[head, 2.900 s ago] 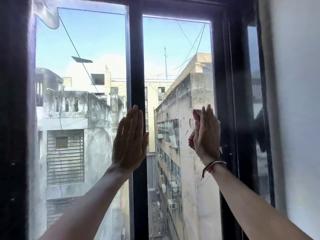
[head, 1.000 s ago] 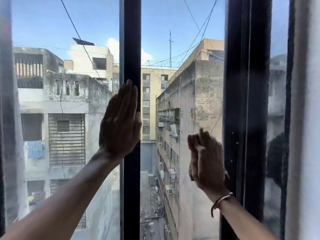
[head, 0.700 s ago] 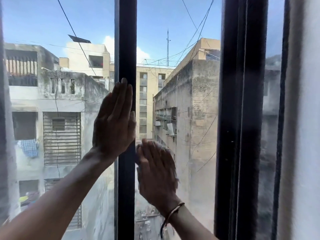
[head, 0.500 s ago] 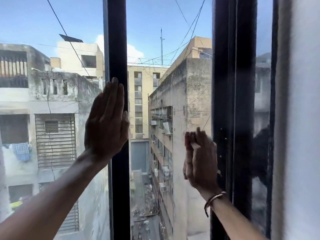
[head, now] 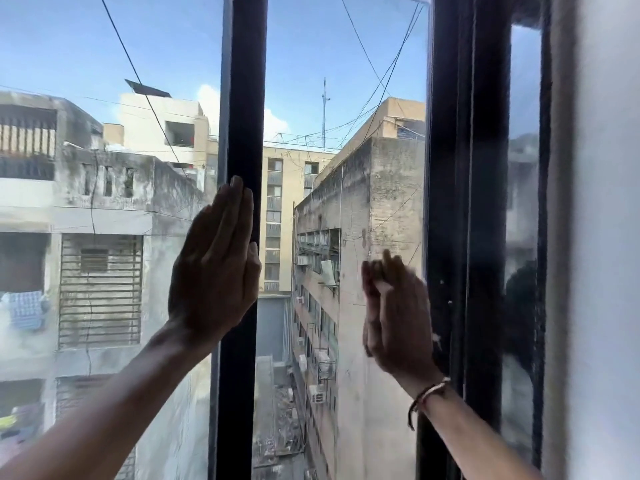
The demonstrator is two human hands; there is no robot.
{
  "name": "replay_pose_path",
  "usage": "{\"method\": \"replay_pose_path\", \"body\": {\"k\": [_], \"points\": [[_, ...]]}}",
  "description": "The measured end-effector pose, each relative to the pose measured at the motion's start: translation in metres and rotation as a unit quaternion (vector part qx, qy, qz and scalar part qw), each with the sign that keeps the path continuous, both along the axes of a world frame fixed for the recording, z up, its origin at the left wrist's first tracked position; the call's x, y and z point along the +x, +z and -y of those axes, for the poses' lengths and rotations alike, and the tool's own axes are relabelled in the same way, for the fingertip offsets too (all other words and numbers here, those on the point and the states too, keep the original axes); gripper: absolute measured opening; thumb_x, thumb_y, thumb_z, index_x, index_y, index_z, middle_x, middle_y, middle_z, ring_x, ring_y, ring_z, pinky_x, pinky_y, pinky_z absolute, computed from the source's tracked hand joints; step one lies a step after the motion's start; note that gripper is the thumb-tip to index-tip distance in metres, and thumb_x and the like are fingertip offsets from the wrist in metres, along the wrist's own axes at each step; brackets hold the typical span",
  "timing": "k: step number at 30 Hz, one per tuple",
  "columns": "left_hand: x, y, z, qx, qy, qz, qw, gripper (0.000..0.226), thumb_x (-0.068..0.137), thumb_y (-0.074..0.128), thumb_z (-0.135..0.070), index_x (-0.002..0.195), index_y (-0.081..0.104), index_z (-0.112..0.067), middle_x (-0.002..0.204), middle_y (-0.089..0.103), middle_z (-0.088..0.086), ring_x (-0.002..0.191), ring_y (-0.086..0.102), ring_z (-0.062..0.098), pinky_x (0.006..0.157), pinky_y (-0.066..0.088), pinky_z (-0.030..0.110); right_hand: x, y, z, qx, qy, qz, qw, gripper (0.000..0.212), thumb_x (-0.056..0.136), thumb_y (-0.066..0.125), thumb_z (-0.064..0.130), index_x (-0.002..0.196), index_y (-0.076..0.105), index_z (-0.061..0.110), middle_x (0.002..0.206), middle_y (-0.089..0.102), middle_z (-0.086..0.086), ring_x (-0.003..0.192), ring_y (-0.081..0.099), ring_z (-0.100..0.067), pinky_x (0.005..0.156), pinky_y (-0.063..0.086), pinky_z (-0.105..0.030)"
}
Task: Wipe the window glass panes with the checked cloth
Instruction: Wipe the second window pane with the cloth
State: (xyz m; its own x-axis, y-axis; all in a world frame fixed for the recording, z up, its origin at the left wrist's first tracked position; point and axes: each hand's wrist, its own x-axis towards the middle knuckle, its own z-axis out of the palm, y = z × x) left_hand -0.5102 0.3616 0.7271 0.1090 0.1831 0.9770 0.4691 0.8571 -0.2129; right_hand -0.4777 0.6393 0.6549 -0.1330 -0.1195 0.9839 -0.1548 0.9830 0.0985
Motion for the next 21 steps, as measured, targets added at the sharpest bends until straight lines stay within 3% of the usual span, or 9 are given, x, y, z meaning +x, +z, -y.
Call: {"method": "replay_pose_path", "body": {"k": [3,6,8,12,14,17,19,21], "points": [[0.002,-0.002,-0.003,0.002,-0.003,0.001,1.0,0.064,0.103,0.037,-0.017,0.163,0.021,-0.003,0.174,0.02,0.016,0.163,0.018,0.026,0.134,0.022,0.04,-0.004,0.112,0.016,-0.096,-0.015,-0.084,0.992,0.036,0.106,0.041,0.018,0.135,0.058,0.006,0.159,0.049,-0.02,0.146,0.047,-0.036,0.119,0.041,-0.06],[0.001,-0.002,-0.002,-0.002,-0.014,-0.004,1.0,0.062,0.103,0.037,-0.017,0.162,0.025,0.0,0.173,0.023,0.018,0.162,0.022,0.028,0.132,0.027,0.043,-0.02,0.17,0.07,-0.056,-0.032,-0.144,0.988,0.045,0.108,0.042,0.02,0.149,0.054,0.007,0.168,0.042,-0.018,0.157,0.04,-0.031,0.126,0.038,-0.05],[-0.001,0.002,0.002,-0.009,-0.015,-0.012,1.0,0.061,0.104,0.037,-0.016,0.161,0.026,0.0,0.172,0.025,0.018,0.162,0.024,0.028,0.132,0.028,0.042,-0.032,0.143,0.105,0.01,-0.021,-0.151,0.988,0.05,0.107,0.043,0.021,0.155,0.05,0.009,0.169,0.04,-0.014,0.161,0.033,-0.027,0.132,0.031,-0.047],[-0.003,0.003,0.005,-0.01,0.0,-0.01,1.0,0.061,0.103,0.037,-0.015,0.161,0.025,0.0,0.172,0.025,0.017,0.162,0.023,0.026,0.134,0.021,0.036,-0.02,0.031,0.083,0.146,-0.012,-0.027,0.989,0.059,0.105,0.039,0.022,0.163,0.037,0.013,0.175,0.028,-0.008,0.166,0.02,-0.022,0.136,0.017,-0.044],[-0.003,0.0,0.001,-0.01,-0.004,-0.002,1.0,0.062,0.103,0.036,-0.016,0.162,0.024,0.0,0.173,0.023,0.017,0.162,0.022,0.026,0.134,0.023,0.038,-0.008,0.031,0.039,0.109,-0.016,-0.001,0.994,0.057,0.105,0.039,0.022,0.16,0.042,0.012,0.174,0.03,-0.011,0.164,0.025,-0.025,0.135,0.024,-0.047],[-0.003,-0.001,-0.002,-0.005,-0.013,0.01,1.0,0.063,0.104,0.035,-0.018,0.163,0.021,-0.002,0.174,0.02,0.016,0.163,0.019,0.025,0.134,0.024,0.039,-0.001,0.103,0.008,-0.052,-0.011,-0.048,0.997,0.046,0.102,0.05,0.013,0.148,0.048,0.007,0.16,0.048,-0.023,0.148,0.046,-0.038,0.119,0.041,-0.061],[-0.004,-0.003,-0.003,-0.006,-0.011,0.015,1.0,0.063,0.104,0.034,-0.02,0.163,0.019,-0.003,0.175,0.019,0.015,0.163,0.018,0.025,0.133,0.026,0.042,0.0,0.164,0.02,-0.099,0.0,-0.082,0.992,0.05,0.099,0.053,0.012,0.148,0.043,0.005,0.159,0.048,-0.025,0.145,0.048,-0.04,0.118,0.042,-0.063],[-0.005,-0.001,0.0,-0.008,-0.008,0.013,1.0,0.063,0.104,0.031,-0.021,0.163,0.02,-0.003,0.174,0.02,0.015,0.163,0.019,0.025,0.131,0.029,0.044,-0.006,0.2,0.051,-0.082,-0.005,-0.095,0.992,0.055,0.097,0.048,0.018,0.149,0.049,0.002,0.165,0.043,-0.023,0.152,0.043,-0.038,0.124,0.038,-0.059]]}}
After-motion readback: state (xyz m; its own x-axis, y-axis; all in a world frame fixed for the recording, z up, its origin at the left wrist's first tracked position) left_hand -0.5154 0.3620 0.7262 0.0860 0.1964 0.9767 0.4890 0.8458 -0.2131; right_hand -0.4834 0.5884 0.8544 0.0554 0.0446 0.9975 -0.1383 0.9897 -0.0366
